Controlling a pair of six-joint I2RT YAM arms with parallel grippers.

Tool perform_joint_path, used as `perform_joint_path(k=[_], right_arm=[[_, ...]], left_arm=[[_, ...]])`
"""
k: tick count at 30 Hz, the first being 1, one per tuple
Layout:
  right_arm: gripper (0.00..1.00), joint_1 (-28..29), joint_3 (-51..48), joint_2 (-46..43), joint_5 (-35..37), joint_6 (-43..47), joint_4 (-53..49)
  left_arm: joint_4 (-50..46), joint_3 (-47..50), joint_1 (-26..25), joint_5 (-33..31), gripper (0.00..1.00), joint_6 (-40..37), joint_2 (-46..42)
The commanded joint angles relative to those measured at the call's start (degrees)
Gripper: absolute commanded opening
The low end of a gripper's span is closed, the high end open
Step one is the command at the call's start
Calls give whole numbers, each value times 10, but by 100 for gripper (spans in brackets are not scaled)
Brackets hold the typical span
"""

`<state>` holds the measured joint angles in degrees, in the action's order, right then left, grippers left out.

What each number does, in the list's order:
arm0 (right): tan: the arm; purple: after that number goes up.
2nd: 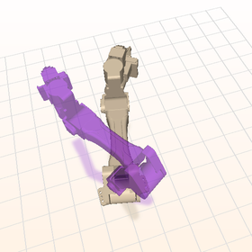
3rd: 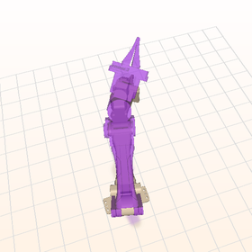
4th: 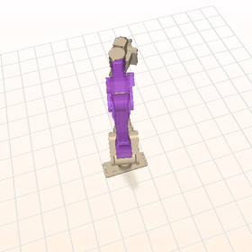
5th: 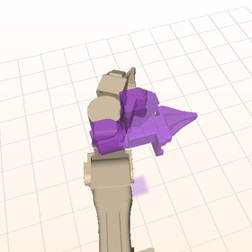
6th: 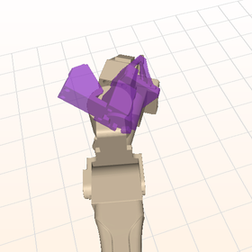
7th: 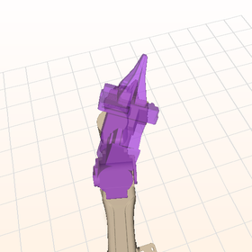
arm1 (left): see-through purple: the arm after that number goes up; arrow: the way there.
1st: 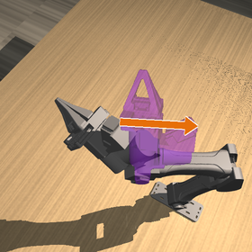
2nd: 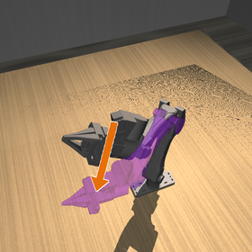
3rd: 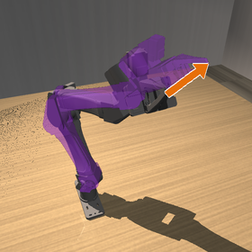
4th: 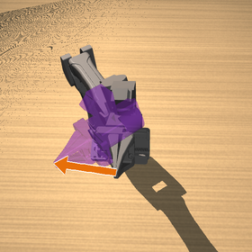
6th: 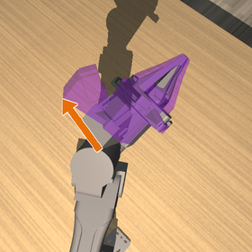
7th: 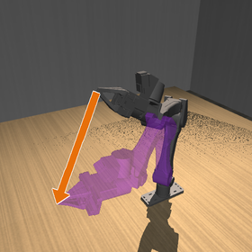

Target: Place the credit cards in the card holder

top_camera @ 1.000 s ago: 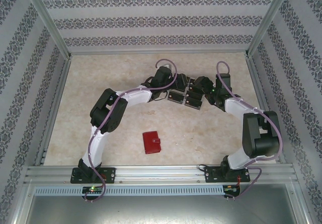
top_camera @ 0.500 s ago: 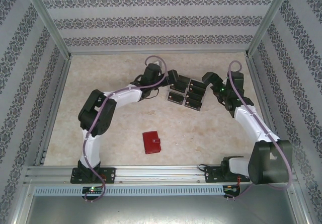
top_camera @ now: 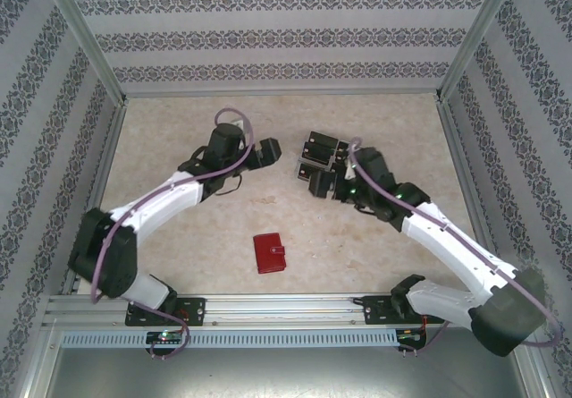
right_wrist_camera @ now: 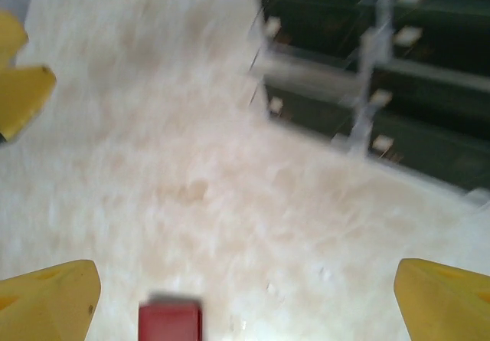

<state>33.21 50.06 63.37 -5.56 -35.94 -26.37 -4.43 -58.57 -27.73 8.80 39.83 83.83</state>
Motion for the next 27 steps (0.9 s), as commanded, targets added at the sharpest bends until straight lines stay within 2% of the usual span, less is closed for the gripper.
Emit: perform_joint_path(k=[1, 4, 7, 11, 21, 27], right_arm=[[97, 75, -28, 9, 53, -30, -37], [88, 143, -46, 30, 65, -59, -33], [84, 197, -59, 53, 70, -79, -28], [77, 235, -70, 96, 47, -106, 6], [67, 259, -79, 203, -20, -126, 127], [65, 259, -75, 246, -41, -130, 171]], left_arm=[[-135, 63, 1, 4, 100, -16, -70], [-167, 126, 1, 3, 100, -2, -141], [-172, 177, 1, -6, 100, 9, -202], [-149, 221, 2, -10, 100, 25, -240], [-126, 239, 2, 14, 100, 29, -218], [-112, 244, 2, 22, 100, 34, -200]])
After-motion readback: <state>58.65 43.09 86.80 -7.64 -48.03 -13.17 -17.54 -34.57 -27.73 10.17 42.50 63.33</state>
